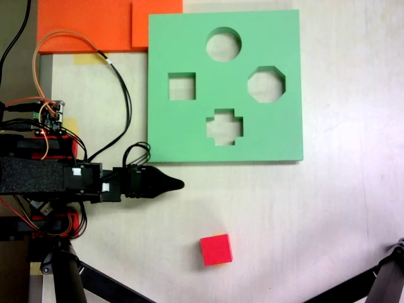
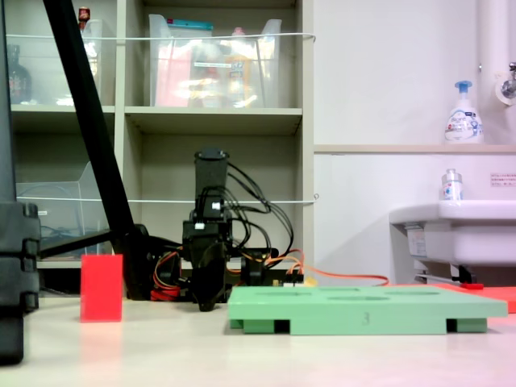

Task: Put the square block into the corresponding hole

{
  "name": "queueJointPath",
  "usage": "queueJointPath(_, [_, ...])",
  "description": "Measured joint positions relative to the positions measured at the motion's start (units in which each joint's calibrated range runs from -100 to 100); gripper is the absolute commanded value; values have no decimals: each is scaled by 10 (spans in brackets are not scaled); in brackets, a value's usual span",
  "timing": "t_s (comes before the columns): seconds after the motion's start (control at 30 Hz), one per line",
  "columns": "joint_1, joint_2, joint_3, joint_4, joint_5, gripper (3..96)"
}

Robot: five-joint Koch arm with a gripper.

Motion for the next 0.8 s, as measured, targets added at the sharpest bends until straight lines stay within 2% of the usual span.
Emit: queueJointPath(0.8, [3,0,0,0,-2,479])
